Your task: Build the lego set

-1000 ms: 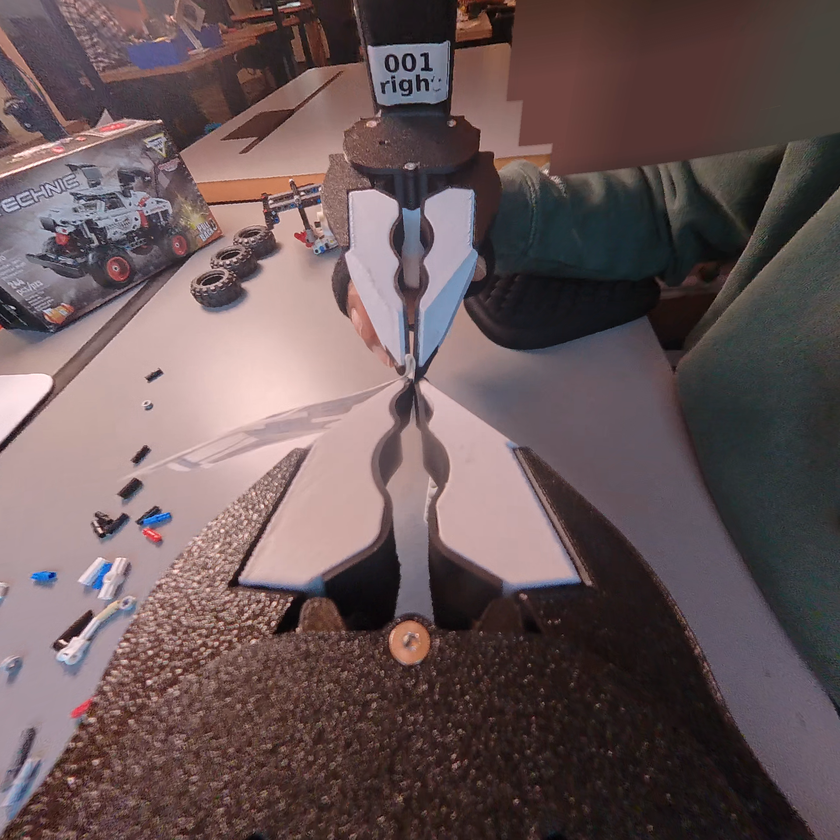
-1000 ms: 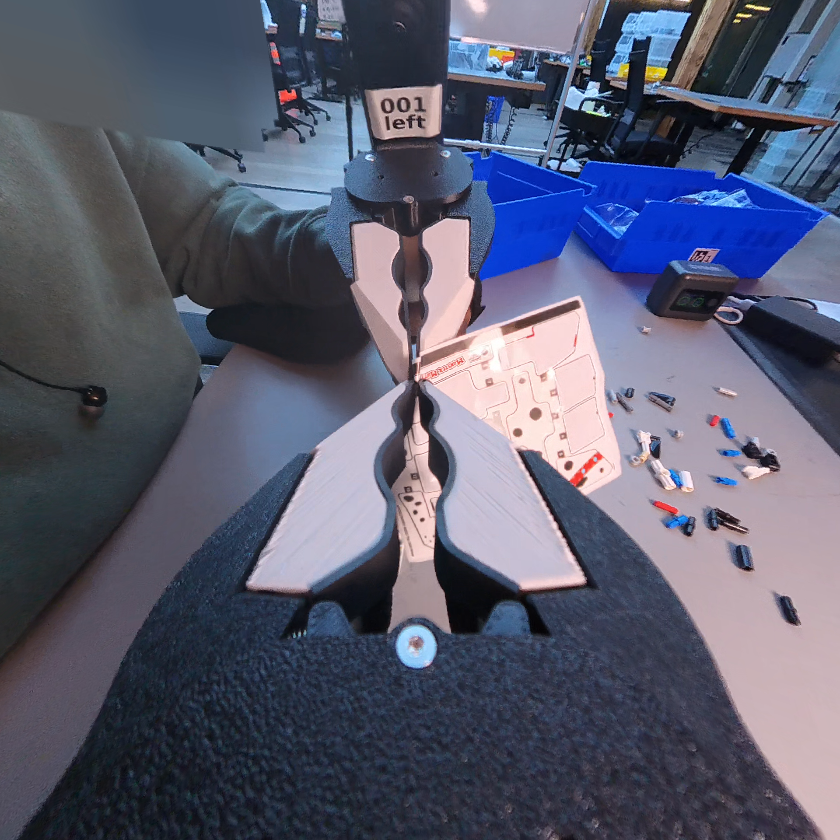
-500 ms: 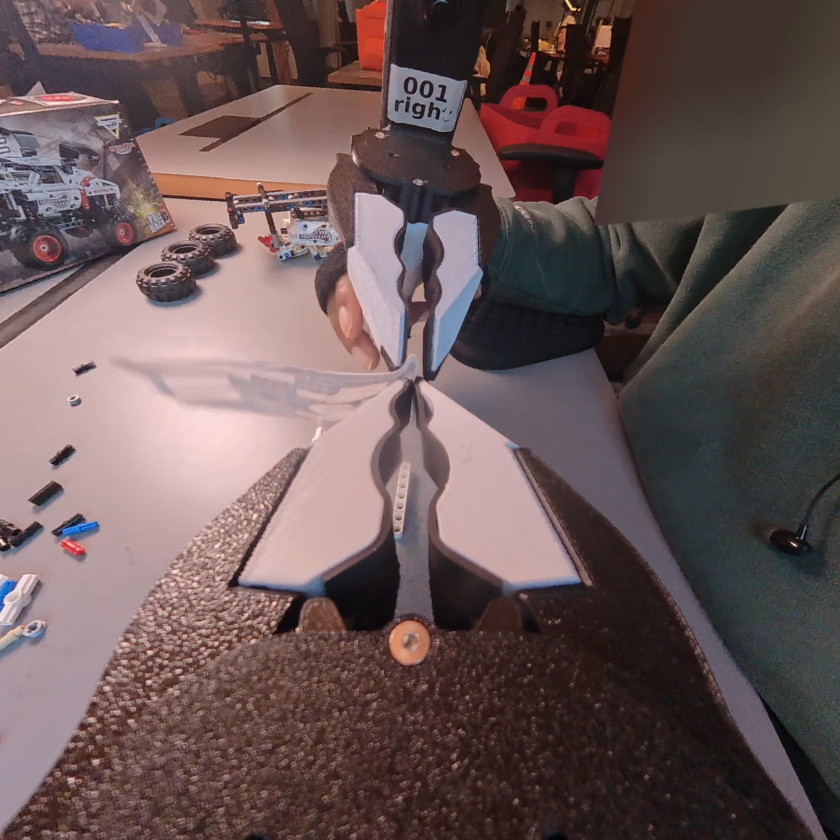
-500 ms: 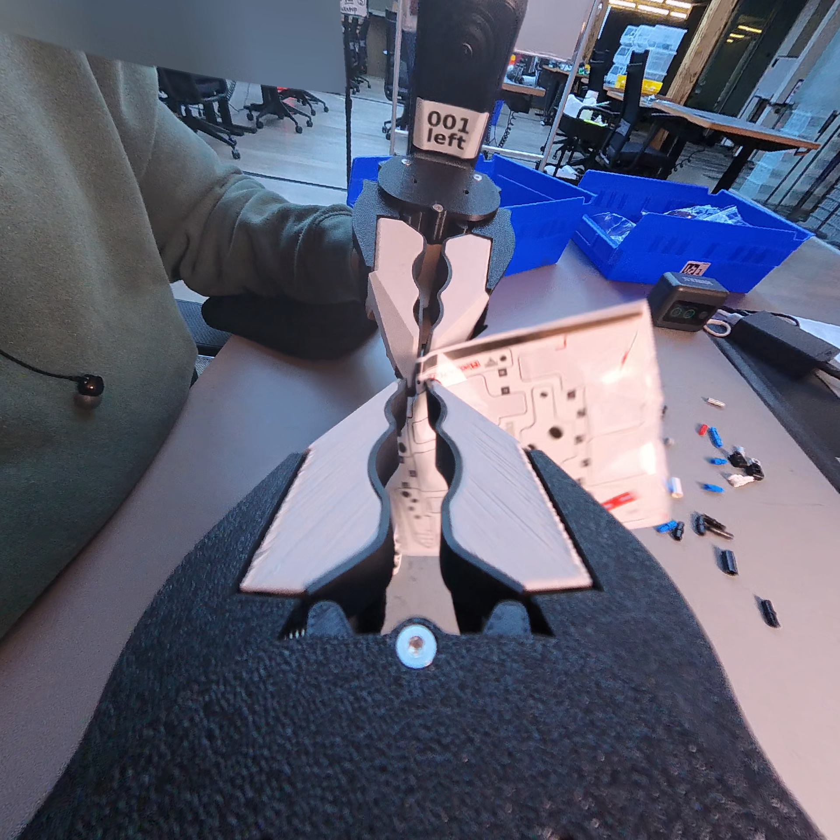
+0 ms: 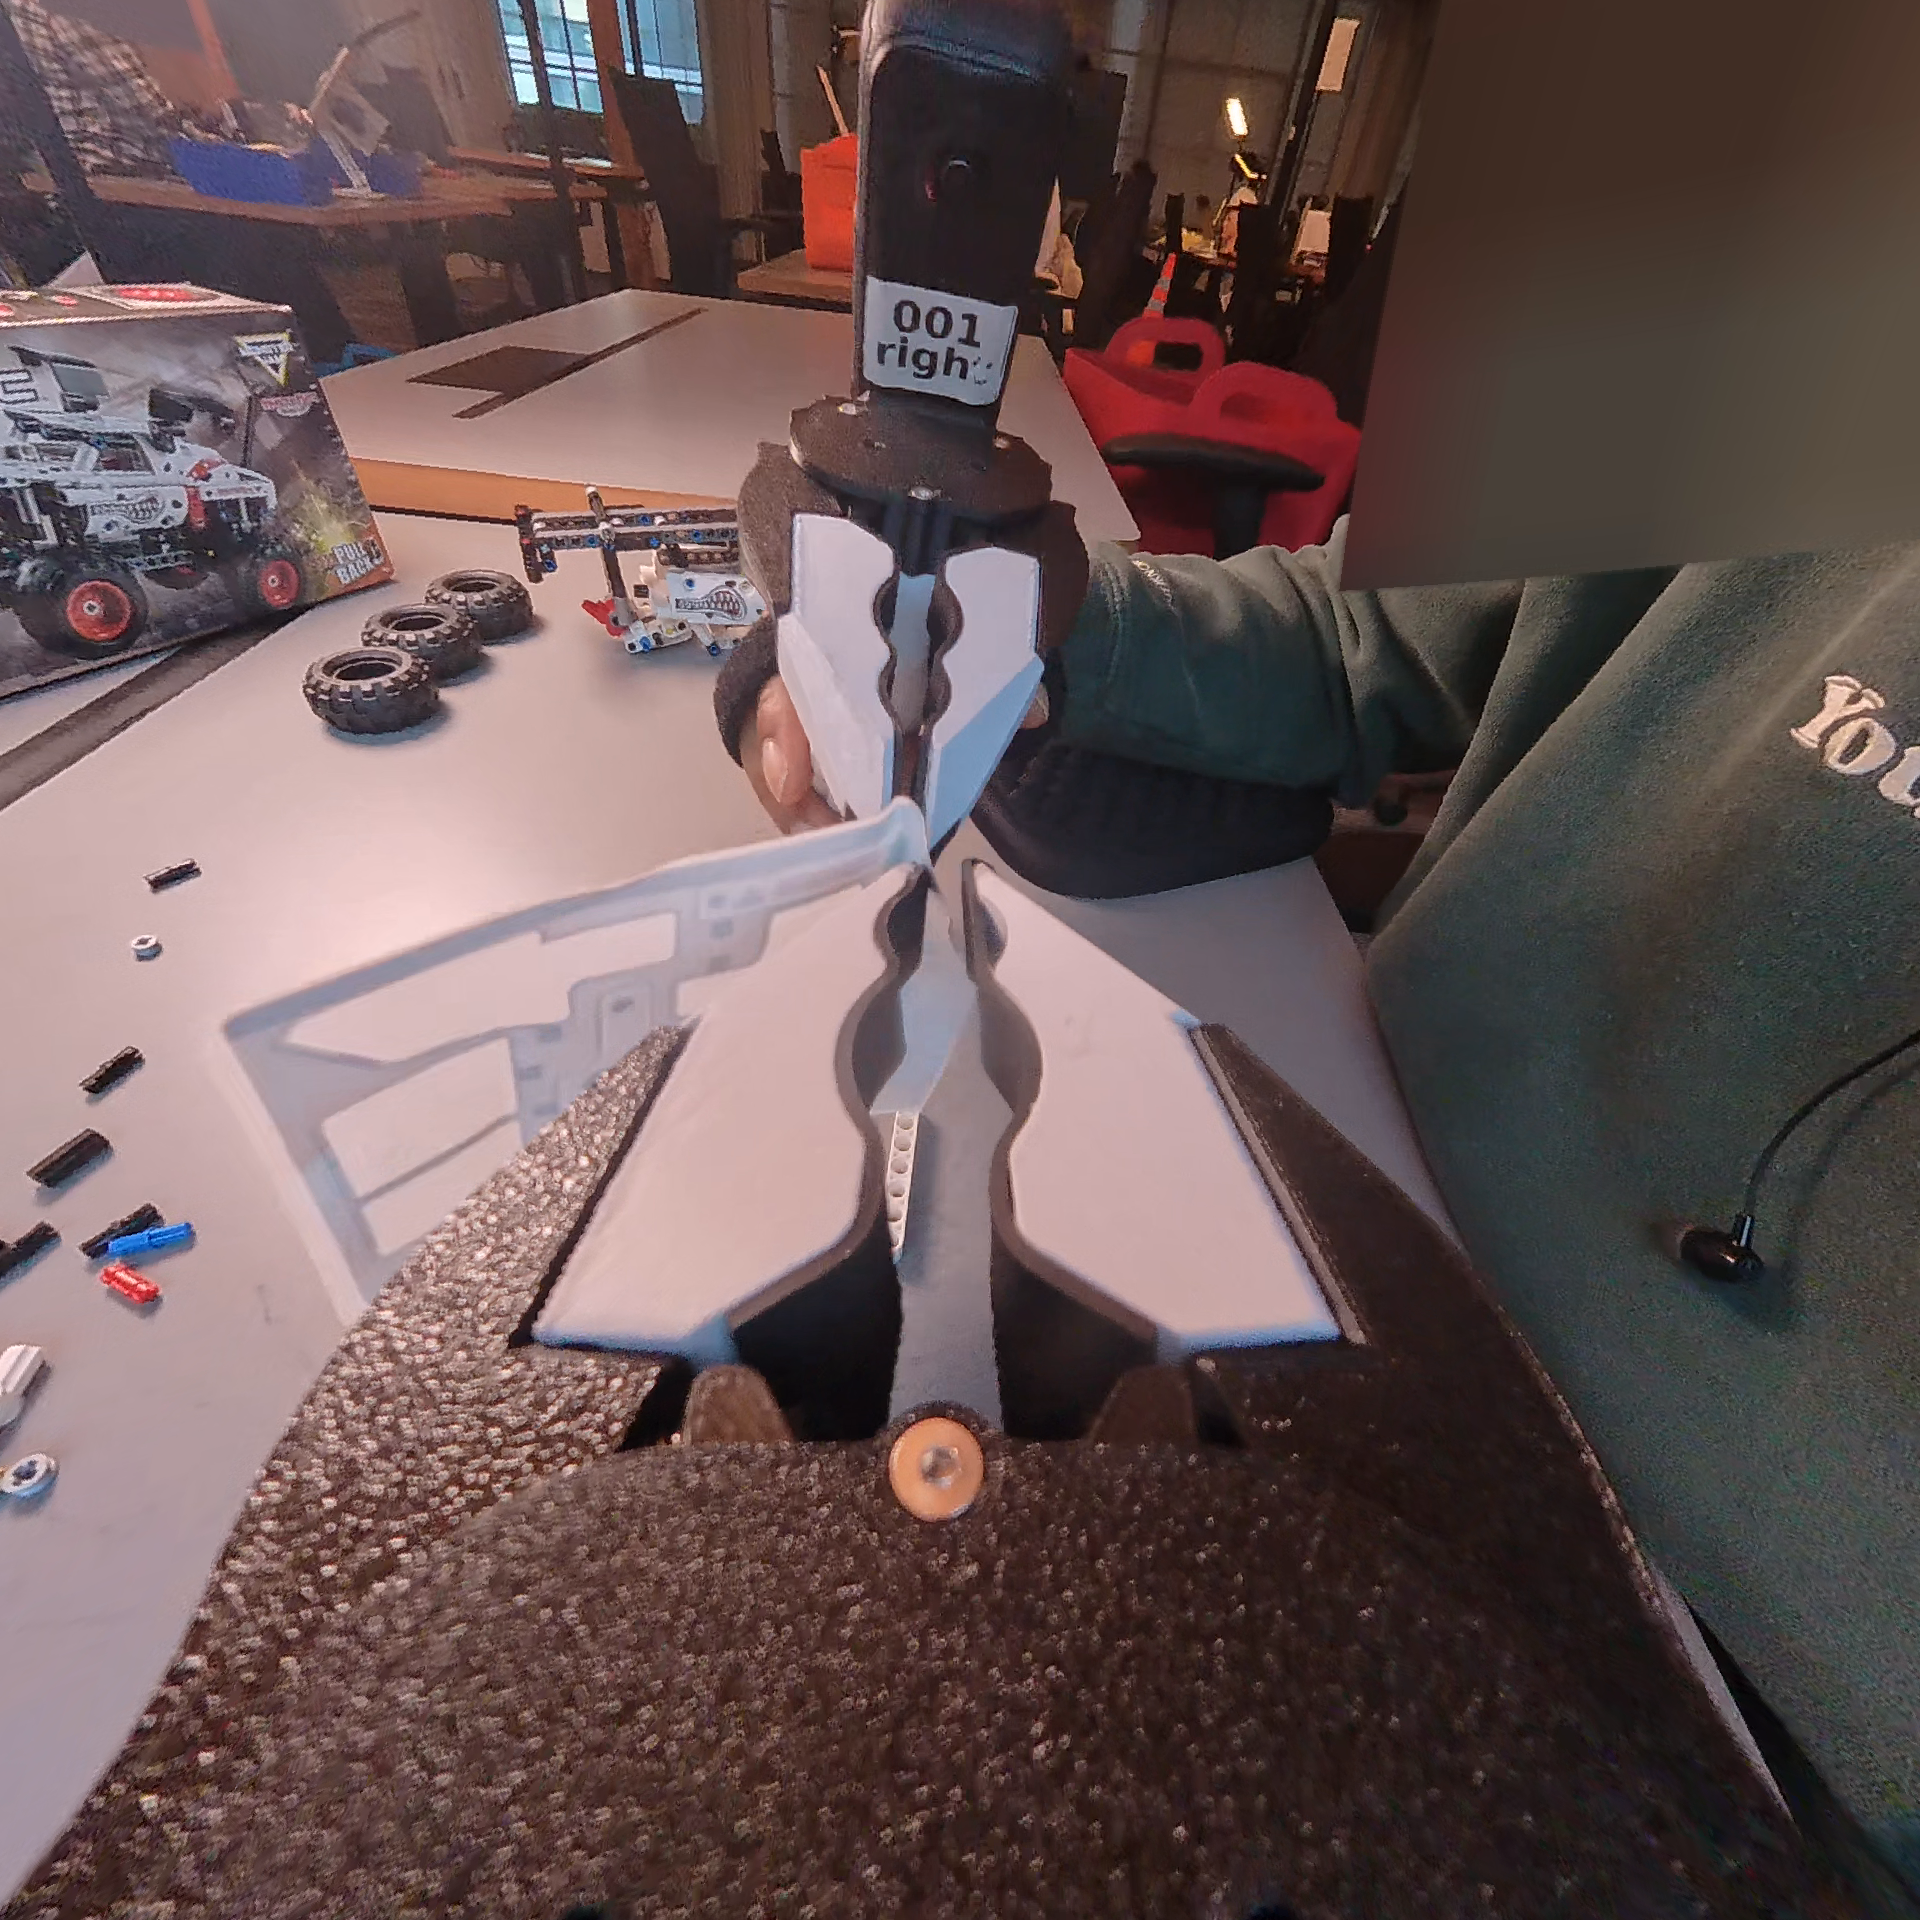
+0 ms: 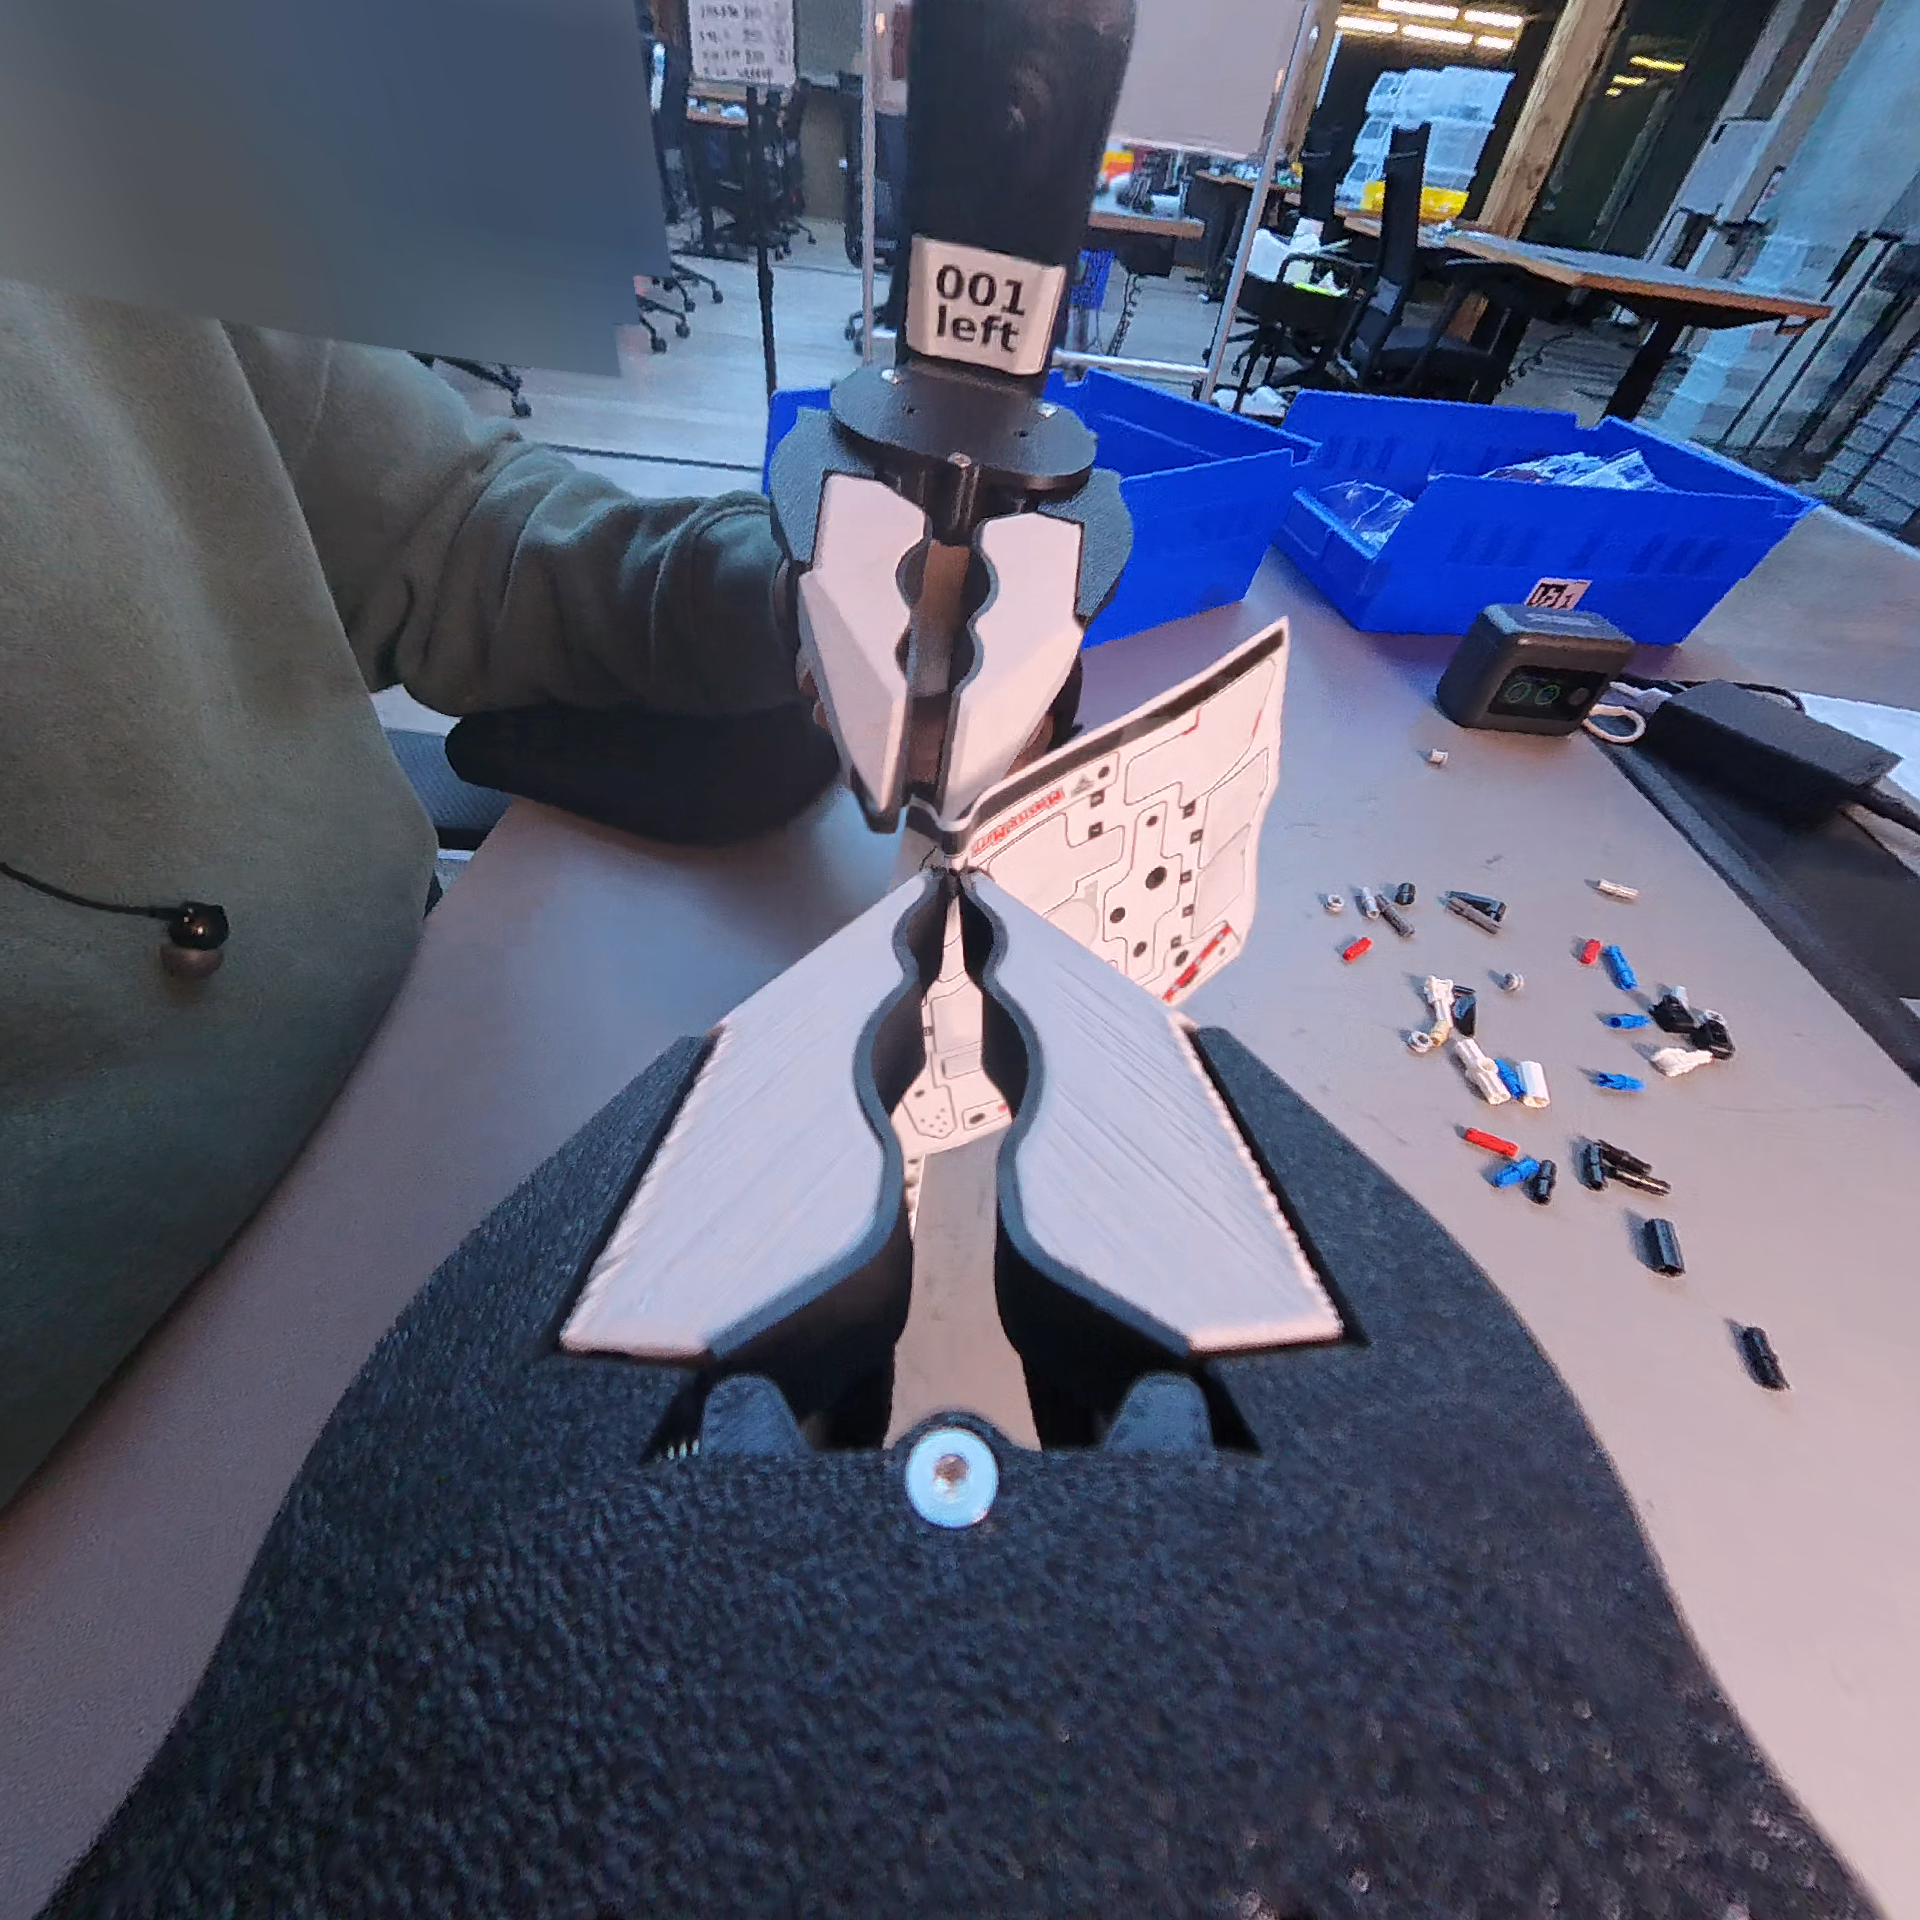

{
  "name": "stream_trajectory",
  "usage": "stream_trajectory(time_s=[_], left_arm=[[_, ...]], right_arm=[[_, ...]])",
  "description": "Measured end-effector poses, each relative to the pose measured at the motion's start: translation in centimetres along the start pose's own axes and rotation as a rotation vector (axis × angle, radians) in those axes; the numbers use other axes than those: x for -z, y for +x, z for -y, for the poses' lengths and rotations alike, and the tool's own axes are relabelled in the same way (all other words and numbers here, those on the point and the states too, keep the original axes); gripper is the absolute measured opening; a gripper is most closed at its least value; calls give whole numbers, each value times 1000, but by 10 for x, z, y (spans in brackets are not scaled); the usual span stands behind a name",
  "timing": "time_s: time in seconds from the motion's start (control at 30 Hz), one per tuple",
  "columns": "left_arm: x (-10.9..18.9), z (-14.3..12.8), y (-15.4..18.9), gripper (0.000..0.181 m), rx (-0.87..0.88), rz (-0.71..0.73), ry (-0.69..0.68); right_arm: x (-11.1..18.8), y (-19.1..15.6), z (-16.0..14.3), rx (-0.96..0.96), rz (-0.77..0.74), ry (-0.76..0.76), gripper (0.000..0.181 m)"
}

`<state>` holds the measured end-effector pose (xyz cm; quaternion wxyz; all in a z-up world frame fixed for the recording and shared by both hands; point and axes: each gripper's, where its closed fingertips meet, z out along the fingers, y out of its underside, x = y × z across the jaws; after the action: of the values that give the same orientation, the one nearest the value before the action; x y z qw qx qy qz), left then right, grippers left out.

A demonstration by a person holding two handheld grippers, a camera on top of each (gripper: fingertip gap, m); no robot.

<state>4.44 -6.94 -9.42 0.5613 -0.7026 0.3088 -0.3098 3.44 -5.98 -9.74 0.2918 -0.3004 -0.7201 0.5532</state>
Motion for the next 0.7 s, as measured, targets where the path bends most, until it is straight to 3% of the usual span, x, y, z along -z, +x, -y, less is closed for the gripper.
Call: stream_trajectory(time_s=[0.23,0.43,0.7], left_arm=[[1,3,-7,0,-15,59,8],[3,11,-4,0,44,19,65],[2,6,-4,0,25,24,35]], right_arm=[[0,3,13,-40,-25,59,2],[-4,-2,17,-1,-28,77,12],[-4,-4,15,-6,-13,69,6]])
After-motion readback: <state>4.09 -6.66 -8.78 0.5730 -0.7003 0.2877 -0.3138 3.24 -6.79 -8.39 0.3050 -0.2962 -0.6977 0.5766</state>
